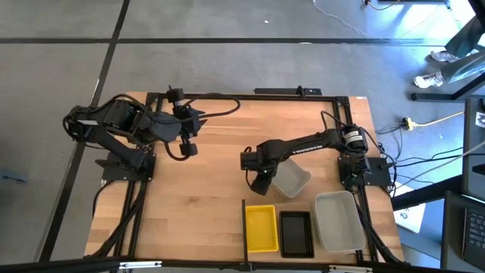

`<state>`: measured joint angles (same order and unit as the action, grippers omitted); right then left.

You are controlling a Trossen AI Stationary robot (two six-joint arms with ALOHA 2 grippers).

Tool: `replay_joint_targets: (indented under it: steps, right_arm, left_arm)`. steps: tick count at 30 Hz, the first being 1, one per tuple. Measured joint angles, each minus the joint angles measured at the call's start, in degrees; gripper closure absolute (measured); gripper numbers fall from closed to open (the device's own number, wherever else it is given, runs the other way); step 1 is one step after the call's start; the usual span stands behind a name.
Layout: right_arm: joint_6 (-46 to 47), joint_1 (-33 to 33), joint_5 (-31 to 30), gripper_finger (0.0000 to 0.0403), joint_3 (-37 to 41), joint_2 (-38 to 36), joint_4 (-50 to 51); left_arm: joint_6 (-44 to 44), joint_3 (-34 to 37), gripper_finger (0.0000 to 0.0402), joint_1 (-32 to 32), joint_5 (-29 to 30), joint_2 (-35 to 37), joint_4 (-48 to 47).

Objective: Stack baskets on shelf by color
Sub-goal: Stack the gray bin on top of the gray bin on the shelf

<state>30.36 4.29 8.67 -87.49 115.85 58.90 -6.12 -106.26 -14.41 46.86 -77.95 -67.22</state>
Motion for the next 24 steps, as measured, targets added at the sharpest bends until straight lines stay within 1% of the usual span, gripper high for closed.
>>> replay_joint_targets:
  steps: [1, 4, 5, 7, 9, 13, 21, 24]
  right_arm:
    - [-1.6, 0.0, -0.1, 0.0312, 0.3, 0.0, -0.1]
    - [-6.5, -0.1, -0.4, 0.038, 0.4, -0.1, 1.0]
    - [-8.9, -0.1, -1.4, 0.0389, 0.0, -0.1, 1.5]
    - [-14.0, -0.2, -3.1, 0.0391, -1.0, -0.1, 2.5]
    - [-19.6, -0.2, -5.0, 0.0397, -2.5, -0.1, 5.7]
    - [-29.8, -0.1, -9.5, 0.04, -8.3, -0.1, 12.5]
    - [-45.8, 1.2, -9.2, 0.0401, -22.3, -0.1, 28.3]
    - [-49.1, 2.5, -8.6, 0.0402, -27.5, -0.1, 31.4]
  left_arm:
    - [-0.1, 0.0, 0.0314, 0.0, 0.0, 0.0, 0.0]
    - [-0.8, 0.0, 0.0314, 0.0, 0.0, 0.0, 0.0]
    - [-1.0, 0.0, 0.0314, 0.0, 0.0, 0.0, 0.0]
    - [-1.0, 0.0, 0.0314, 0.0, 0.0, 0.0, 0.0]
    - [-0.9, 0.0, 0.0314, 0.0, 0.0, 0.0, 0.0]
    - [-0.2, 0.0, 0.0314, 0.0, 0.0, 0.0, 0.0]
    - [1.3, 0.0, 0.0314, 0.0, -0.2, 0.0, -0.1]
    - [1.4, 0.0, 0.0314, 0.0, -2.2, 0.0, -0.3]
